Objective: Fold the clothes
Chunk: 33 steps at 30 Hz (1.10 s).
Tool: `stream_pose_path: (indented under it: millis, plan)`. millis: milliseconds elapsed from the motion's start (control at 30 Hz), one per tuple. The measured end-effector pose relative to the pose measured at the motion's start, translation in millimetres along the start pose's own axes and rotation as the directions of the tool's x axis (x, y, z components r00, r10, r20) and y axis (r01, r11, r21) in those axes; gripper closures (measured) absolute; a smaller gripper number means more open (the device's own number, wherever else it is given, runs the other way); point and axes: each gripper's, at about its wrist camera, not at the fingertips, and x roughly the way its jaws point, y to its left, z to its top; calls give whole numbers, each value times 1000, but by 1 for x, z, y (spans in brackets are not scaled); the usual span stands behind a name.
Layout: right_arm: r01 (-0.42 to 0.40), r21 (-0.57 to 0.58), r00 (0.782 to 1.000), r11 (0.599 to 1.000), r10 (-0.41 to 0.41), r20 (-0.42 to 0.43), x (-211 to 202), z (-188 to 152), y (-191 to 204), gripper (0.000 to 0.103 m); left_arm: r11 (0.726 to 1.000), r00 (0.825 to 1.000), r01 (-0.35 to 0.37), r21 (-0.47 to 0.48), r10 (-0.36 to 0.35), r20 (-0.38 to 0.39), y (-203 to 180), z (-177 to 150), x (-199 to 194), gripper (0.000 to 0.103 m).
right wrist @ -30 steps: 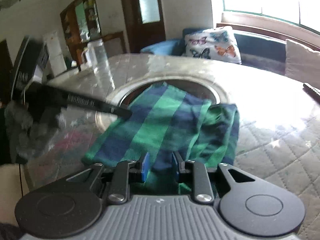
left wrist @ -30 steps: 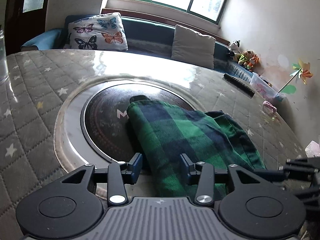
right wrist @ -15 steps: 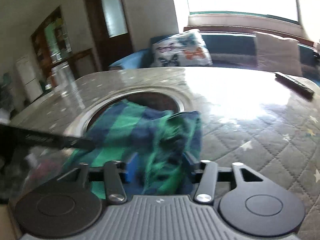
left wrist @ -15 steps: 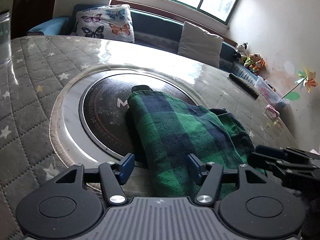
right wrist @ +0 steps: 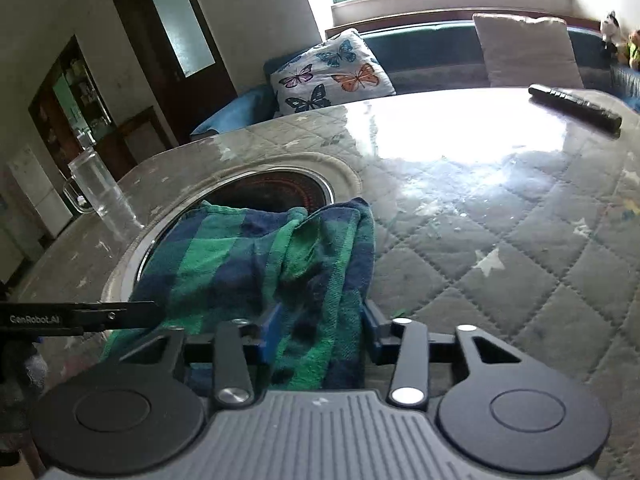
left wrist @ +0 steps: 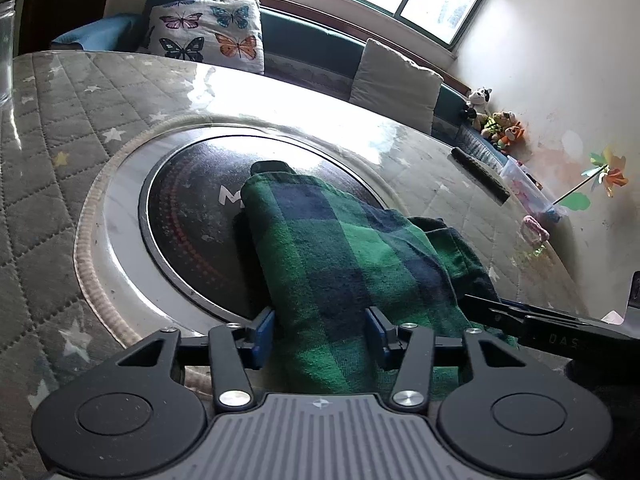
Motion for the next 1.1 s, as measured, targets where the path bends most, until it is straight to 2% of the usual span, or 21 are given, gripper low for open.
stream_pose_path:
  millis: [100, 133, 233, 467, 533, 600, 733, 800, 900, 1100]
  plan:
    - [-31, 40, 999, 999, 31, -8, -1, 1, -4, 84, 1000, 1000, -4, -8, 4, 2, 1, 0, 1, 64]
    - [-36, 45, 999, 998, 36, -9, -3, 0, -4, 85, 1000, 1000, -8, -4, 8, 6, 0, 0, 0, 70]
    - [-39, 41, 999, 998, 40, -11, -10, -5, -2, 90, 1000, 1000, -13, 5, 13, 10, -4, 2, -4, 77]
    - [-47, 32, 999, 998, 47, -16, -27, -15, 1, 90, 999, 1000, 8, 39, -8, -13, -12, -5, -11, 76]
    - [-49, 39, 999, 998, 50, -15, -28, -16, -1, 87, 999, 1000, 1, 41, -1, -17, -14, -5, -10, 73]
    - [-47, 53, 999, 997, 48, -13, -25, -15, -4, 77, 999, 1000, -3, 42, 4, -19, -15, -5, -10, 70]
    - [-56, 71, 998, 996, 57, -14, -20, -13, -8, 77, 999, 1000, -9, 48, 10, -26, -15, -6, -7, 67]
    - [-59, 68, 998, 996, 60, -16, -18, -13, -8, 82, 999, 1000, -9, 54, 10, -24, -15, -7, -7, 69]
    - [-66, 54, 998, 996, 66, -9, -21, -9, -1, 90, 997, 1000, -14, 70, 15, -10, -18, -7, -10, 76]
    - [-83, 22, 997, 996, 83, 6, -28, 0, 14, 92, 998, 999, -30, 56, 29, 26, -17, -7, -26, 84]
